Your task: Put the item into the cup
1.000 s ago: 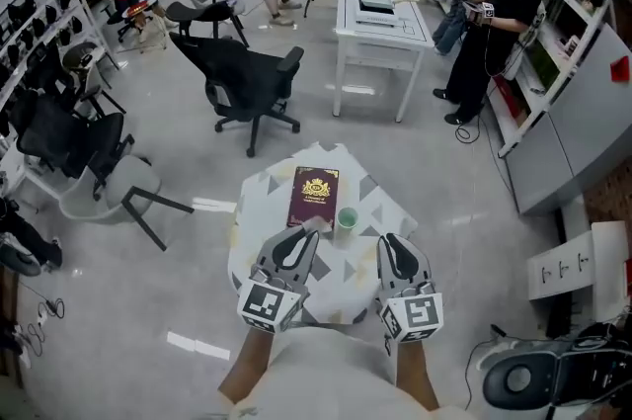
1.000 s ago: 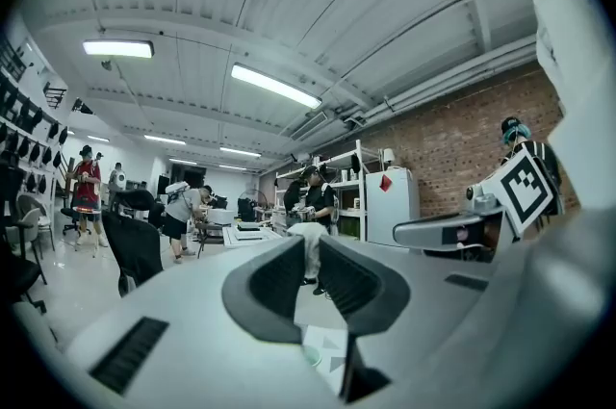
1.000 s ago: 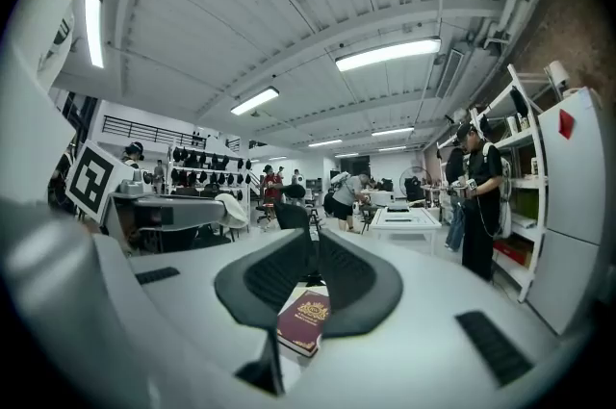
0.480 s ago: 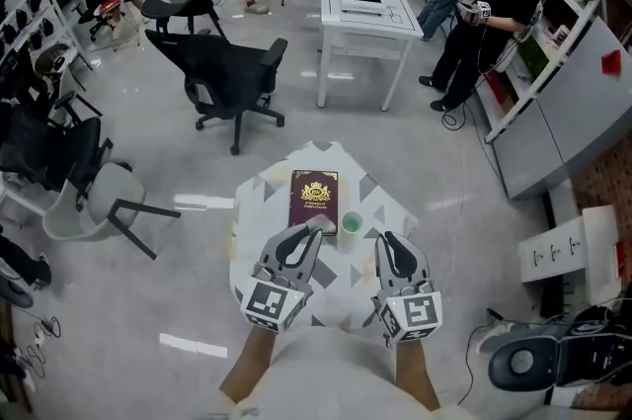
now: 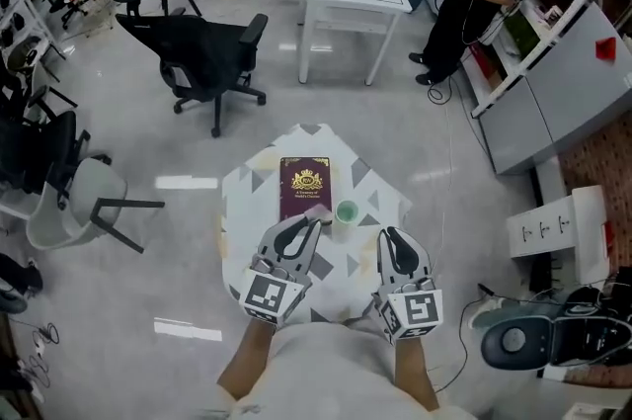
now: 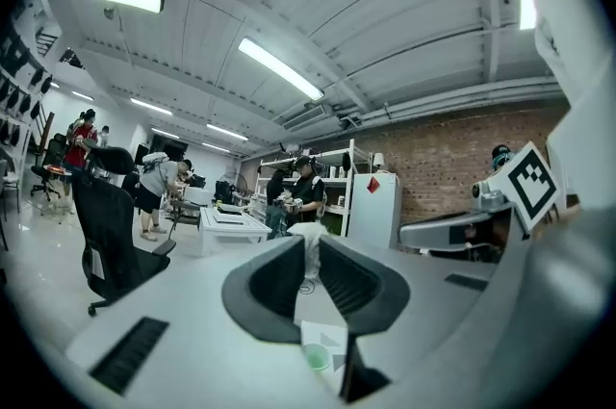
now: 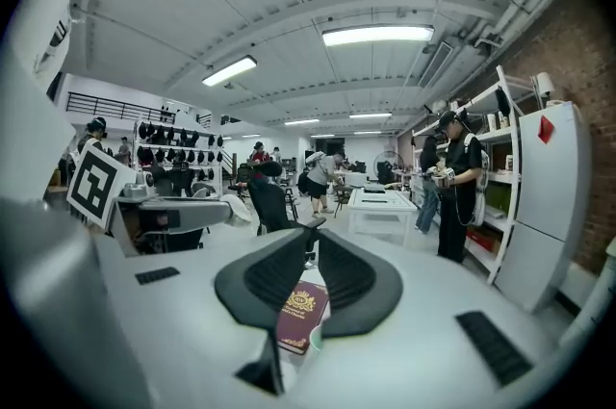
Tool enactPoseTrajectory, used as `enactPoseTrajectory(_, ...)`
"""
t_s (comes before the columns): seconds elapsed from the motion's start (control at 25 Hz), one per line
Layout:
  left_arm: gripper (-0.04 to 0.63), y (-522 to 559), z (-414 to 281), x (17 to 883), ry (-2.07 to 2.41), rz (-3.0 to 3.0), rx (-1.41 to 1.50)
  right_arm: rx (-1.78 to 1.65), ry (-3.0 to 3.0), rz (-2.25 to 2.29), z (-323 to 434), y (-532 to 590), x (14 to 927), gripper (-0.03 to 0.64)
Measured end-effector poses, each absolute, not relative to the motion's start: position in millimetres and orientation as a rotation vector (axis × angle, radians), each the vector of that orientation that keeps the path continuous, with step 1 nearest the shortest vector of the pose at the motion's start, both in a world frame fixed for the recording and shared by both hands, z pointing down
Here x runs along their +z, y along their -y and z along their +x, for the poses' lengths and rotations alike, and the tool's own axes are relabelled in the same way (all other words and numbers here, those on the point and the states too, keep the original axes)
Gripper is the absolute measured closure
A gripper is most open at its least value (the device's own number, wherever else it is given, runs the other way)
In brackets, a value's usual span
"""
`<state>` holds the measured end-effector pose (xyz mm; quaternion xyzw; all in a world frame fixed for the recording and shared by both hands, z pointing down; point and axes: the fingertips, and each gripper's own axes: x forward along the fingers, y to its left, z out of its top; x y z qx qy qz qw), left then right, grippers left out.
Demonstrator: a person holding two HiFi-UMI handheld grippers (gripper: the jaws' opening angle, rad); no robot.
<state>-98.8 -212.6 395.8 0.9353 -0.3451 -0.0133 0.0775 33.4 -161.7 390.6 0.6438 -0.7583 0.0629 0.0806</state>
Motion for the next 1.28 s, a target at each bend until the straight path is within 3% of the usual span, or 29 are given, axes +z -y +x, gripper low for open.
enactPoseTrajectory(1.28, 0.540, 246, -19, 448, 1.361, 2.660, 0.219, 0.392, 2.501, 1.539, 98, 224, 467, 0.572)
